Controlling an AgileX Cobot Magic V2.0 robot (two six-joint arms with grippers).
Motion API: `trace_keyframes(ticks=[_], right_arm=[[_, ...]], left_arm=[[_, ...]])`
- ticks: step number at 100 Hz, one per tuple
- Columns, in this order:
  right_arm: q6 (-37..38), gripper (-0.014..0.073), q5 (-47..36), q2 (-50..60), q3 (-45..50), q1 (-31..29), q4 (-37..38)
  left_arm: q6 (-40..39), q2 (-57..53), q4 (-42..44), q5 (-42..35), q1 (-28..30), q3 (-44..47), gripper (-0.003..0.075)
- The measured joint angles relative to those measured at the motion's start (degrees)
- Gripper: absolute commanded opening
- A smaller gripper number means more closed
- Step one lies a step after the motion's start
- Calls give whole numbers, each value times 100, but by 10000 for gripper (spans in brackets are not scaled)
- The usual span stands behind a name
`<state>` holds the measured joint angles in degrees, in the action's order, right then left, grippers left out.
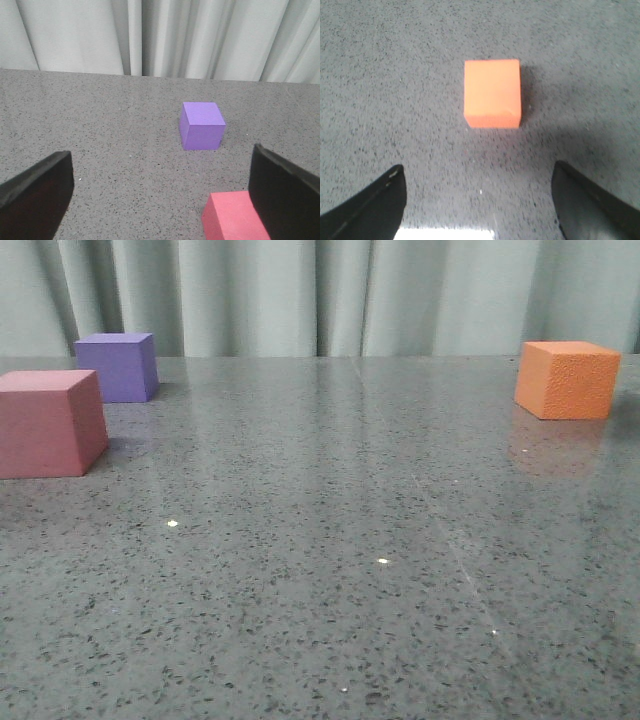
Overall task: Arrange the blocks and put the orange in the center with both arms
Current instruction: 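Lower the open right gripper over the orange cube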
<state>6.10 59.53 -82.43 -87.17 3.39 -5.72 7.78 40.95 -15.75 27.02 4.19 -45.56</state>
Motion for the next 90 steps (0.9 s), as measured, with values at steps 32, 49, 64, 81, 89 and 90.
trace_keyframes(ticks=[32, 49, 64, 81, 89, 90], right_arm=[[0, 592, 758, -1718, -1671, 13, 0], [0, 592, 957, -2339, -2161, 13, 48], [0, 592, 998, -2681, -2258, 13, 82], [0, 592, 1013, -2959, -2270, 13, 82], [0, 592, 1013, -3103, -2270, 13, 91], [0, 592, 1013, -3114, -2270, 13, 91]], left_arm=[[0, 0, 0, -32, 0, 0, 679], [0, 0, 0, -32, 0, 0, 679], [0, 0, 0, -56, 0, 0, 679], [0, 0, 0, -77, 0, 0, 679], [0, 0, 0, -77, 0, 0, 679], [0, 0, 0, -77, 0, 0, 679]])
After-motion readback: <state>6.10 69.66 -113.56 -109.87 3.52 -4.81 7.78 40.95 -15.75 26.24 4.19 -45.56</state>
